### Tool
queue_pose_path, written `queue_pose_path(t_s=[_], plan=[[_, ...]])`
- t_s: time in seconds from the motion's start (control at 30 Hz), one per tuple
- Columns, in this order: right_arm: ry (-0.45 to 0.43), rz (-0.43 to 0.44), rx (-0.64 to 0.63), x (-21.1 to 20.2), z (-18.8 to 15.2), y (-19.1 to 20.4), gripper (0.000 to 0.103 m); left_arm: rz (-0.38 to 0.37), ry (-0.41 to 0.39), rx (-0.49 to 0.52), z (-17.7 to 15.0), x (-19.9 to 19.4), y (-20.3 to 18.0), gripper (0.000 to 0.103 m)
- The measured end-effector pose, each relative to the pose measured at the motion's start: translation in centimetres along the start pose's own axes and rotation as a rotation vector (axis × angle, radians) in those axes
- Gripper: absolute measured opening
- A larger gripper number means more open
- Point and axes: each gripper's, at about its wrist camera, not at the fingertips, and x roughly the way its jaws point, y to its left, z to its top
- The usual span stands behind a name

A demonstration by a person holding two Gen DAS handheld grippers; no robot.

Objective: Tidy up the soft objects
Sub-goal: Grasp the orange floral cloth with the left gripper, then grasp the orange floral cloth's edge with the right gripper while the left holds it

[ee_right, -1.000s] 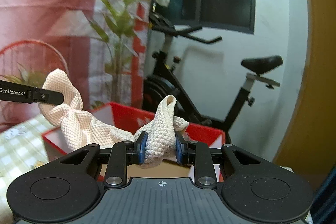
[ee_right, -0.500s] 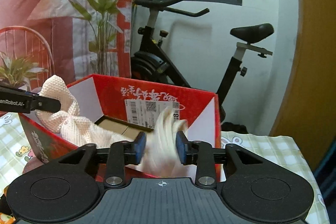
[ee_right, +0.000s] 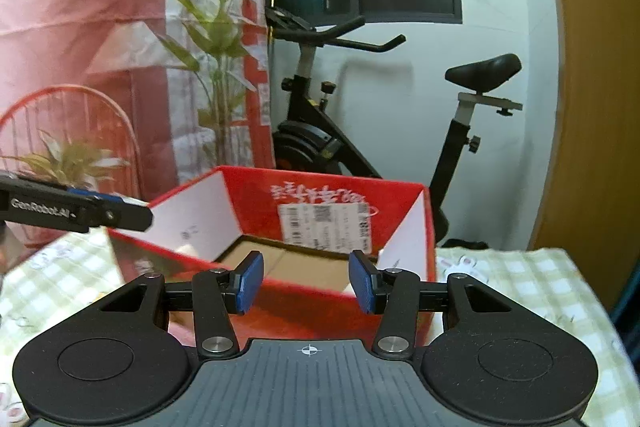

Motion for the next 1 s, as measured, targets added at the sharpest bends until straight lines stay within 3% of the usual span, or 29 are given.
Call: queue_pose_path(t_s=[0.2, 0.57, 0.73, 1.0], plan=[[0.027, 0.026, 0.034, -2.7, -3.0, 1.9, 0.044, -0.028, 0.029, -0.033, -2.9, -2.1, -0.7, 0.049], [0.163, 0.072, 0.010, -3.8, -9.2, 4.8, 0.044, -0.076, 0.112, -0.115, -9.4, -3.0, -2.4, 0.046], [0.153, 0.078, -0.014, -3.6, -9.9, 5.1, 0.045, -0.073, 0.164, -0.115, -11.2, -1.9, -2.2, 0.045], [0.116, 0.093, -0.063, -3.3, -10.7, 4.9, 0.046, -0.097, 0.166, -0.155, -12.8, -1.3, -1.2, 0.045]])
